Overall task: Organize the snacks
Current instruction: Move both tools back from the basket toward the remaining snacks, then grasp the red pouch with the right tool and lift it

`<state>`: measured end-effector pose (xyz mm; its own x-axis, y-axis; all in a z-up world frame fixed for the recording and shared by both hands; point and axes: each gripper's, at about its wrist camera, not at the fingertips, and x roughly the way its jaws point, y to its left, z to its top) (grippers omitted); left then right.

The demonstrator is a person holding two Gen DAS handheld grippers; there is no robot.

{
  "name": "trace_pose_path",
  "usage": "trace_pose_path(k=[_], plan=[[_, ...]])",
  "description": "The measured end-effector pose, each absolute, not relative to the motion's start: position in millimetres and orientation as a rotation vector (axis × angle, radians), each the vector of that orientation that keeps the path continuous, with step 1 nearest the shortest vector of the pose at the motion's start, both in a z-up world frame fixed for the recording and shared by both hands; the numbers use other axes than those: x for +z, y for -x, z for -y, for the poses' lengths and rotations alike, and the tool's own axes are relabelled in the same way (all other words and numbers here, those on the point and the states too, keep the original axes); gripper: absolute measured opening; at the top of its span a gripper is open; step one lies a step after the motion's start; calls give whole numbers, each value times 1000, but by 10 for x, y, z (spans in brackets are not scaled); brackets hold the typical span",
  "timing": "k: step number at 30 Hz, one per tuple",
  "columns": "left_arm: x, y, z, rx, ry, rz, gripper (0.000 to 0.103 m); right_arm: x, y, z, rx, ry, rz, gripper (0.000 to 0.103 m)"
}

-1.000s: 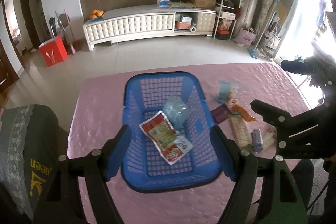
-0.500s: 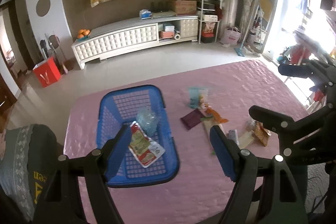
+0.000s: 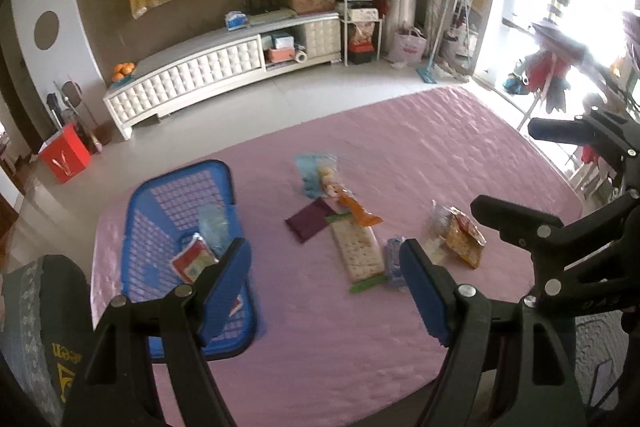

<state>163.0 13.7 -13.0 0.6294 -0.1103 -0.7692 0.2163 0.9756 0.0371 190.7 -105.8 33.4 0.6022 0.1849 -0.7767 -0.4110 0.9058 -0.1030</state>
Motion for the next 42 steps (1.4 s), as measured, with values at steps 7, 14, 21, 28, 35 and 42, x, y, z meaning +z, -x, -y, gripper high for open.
trace_pose_path(k=[7, 14, 21, 28, 35, 42], plan=[[-352, -1795, 142, -226, -144, -923, 75, 64, -1993, 1370, 332, 242, -922, 98], [-634, -1967, 390, -262, -159, -982, 75, -243, -2082, 1733, 313, 202, -982, 98], [-1047, -2138, 572, -280, -117, -1059, 75, -645, -2216, 2113, 291, 156, -1069, 98], [-1422, -2326, 829, -286, -72, -1117, 75, -1036, -2413, 2394, 323, 96, -1149, 98], [-1714, -2438, 1041, -284, -55, -1147, 75, -1545, -2694, 2622, 415, -39, -1281, 92], [-1901, -2509, 1023, -271, -32, -1179, 75, -1820, -2837, 2621, 455, -79, -1364, 79]])
